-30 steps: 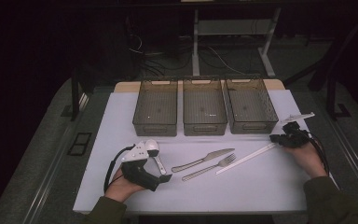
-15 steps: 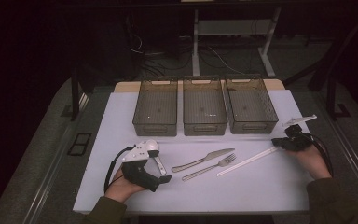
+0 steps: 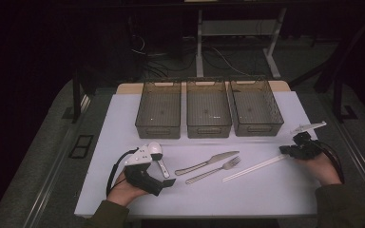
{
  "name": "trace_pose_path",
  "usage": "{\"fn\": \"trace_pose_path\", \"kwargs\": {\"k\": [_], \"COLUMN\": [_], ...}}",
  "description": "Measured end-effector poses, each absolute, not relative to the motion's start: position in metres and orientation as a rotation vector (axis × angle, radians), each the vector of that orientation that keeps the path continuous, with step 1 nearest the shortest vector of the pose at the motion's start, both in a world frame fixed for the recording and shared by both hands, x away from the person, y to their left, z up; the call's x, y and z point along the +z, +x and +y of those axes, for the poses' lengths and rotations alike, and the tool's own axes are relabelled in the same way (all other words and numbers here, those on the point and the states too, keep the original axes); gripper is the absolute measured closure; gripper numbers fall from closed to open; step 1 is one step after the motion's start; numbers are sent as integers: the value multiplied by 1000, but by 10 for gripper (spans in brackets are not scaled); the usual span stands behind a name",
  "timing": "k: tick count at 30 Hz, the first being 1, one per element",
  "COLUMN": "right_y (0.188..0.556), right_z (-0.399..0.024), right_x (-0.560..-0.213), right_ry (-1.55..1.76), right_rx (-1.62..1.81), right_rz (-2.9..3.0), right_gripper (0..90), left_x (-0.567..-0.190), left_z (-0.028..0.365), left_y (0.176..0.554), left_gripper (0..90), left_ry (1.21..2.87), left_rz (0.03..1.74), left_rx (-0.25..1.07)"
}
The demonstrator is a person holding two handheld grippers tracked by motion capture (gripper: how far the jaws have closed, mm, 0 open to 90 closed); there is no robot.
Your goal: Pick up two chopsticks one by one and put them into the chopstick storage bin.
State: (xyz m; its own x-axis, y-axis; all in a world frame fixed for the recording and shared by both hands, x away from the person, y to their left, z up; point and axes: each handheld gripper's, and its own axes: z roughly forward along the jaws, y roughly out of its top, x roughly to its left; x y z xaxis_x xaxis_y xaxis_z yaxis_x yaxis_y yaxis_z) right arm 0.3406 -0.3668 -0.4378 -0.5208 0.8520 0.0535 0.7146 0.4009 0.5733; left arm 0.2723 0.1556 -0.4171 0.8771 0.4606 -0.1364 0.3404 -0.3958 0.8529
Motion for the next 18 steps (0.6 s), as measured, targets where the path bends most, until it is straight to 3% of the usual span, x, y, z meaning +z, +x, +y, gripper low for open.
{"fn": "trace_pose_path", "kwargs": {"k": [10, 18], "right_y": [328, 313], "right_z": [-371, -367], "right_x": [-434, -419], "right_ry": [1369, 1249], "right_rx": [826, 936], "right_rz": [2403, 2446], "right_gripper": [896, 789], "left_x": [-417, -417], "left_z": [156, 156], "left_y": [273, 272], "left_gripper": [0, 0], "left_ry": [2032, 2026], "left_rz": [567, 572], "left_rx": [150, 148]}}
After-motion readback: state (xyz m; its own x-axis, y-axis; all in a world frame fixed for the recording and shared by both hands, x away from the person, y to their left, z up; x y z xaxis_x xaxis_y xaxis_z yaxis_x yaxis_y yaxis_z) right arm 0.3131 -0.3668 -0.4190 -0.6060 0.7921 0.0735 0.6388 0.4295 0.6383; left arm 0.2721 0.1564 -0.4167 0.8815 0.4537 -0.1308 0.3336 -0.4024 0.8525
